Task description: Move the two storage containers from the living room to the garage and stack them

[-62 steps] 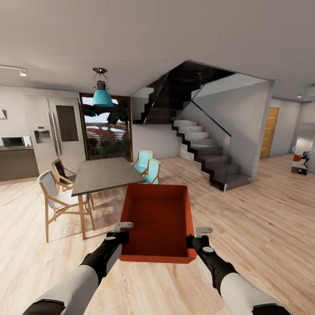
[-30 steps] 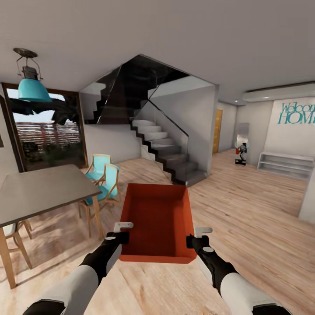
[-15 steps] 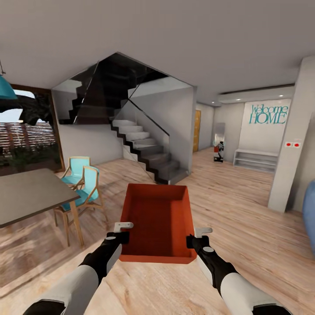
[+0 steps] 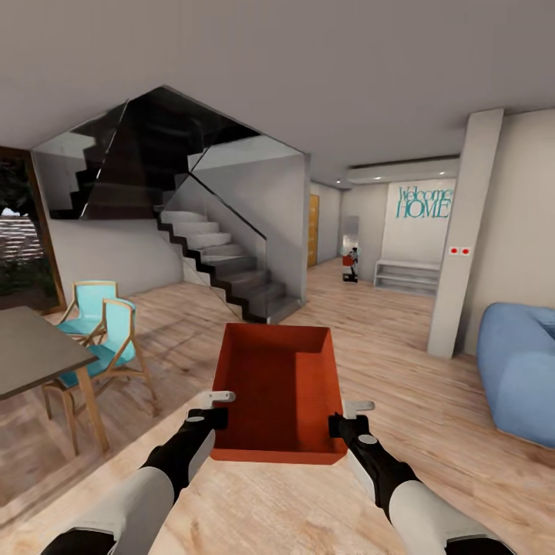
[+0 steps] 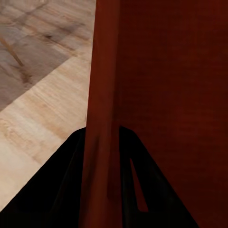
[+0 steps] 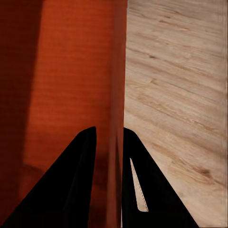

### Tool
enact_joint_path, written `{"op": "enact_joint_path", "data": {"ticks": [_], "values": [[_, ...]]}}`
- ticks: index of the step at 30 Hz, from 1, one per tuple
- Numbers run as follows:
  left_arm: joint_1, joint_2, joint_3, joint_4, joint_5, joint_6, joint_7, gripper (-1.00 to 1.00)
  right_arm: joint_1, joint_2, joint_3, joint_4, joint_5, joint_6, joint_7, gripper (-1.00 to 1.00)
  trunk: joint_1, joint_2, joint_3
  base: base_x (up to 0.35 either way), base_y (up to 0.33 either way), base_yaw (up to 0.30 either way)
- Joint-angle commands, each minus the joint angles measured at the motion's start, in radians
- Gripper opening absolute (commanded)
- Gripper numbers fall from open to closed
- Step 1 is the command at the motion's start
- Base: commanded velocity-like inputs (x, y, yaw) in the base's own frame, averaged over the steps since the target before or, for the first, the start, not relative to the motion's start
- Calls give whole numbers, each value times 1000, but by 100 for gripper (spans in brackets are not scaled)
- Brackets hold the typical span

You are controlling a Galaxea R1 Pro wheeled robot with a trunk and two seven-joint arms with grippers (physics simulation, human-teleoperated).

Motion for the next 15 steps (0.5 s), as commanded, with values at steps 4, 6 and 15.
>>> {"op": "enact_joint_path", "data": {"ticks": [4,6,15], "values": [[-1,26,79,-5,-15,-63,11,-100,-1,-2,-15,3,-6,-3,-7,-100,0,-1,-1,0,0,-287],[-1,26,79,-6,-15,-63,11,-100,-1,-2,-15,3,-6,-3,-7,-100,0,-1,-1,0,0,-286],[-1,25,79,-4,-15,-63,11,-100,-1,-3,-15,3,-6,-4,-7,-100,0,-1,-1,0,0,-286]]}}
